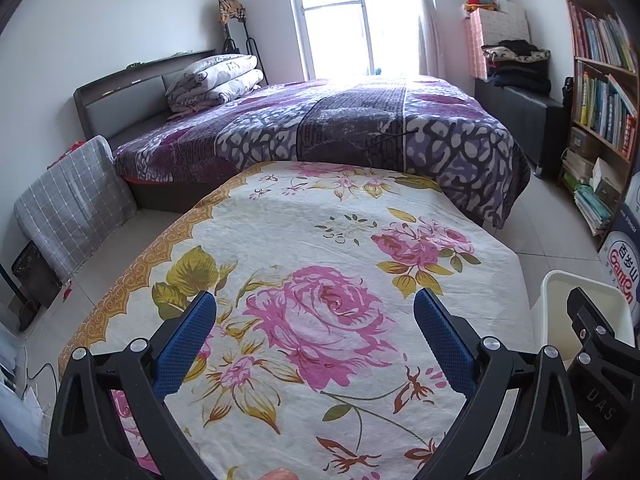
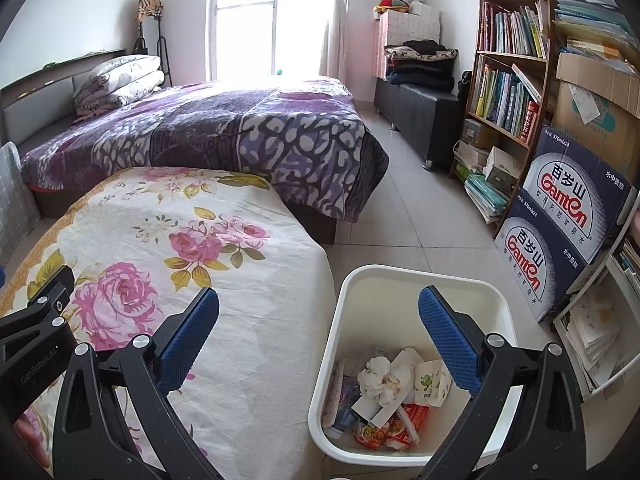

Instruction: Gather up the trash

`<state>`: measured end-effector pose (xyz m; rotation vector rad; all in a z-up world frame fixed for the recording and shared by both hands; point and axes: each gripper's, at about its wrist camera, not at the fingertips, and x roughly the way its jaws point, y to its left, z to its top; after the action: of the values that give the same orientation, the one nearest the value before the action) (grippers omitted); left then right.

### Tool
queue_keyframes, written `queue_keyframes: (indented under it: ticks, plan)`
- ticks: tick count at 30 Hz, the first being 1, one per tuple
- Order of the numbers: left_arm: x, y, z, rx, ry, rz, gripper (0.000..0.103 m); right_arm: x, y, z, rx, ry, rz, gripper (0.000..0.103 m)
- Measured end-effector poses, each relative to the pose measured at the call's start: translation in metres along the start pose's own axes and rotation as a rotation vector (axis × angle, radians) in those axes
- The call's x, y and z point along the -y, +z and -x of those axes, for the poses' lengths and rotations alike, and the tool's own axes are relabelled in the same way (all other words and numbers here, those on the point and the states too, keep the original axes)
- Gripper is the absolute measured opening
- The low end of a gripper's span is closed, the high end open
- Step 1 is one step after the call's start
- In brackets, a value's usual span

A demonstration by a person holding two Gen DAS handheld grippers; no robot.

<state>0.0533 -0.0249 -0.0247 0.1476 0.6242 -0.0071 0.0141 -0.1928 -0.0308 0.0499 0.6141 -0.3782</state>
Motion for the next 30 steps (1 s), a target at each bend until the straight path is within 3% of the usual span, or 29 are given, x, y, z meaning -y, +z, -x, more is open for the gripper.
queue_keyframes:
  ticks: [30]
  plan:
    - [0.0027, -0.0032, -0.0036, -0.011, -0.002, 0.0, 0.096, 0.0021, 0.0002, -0.0008, -0.005, 0.001, -0.002, 0.096]
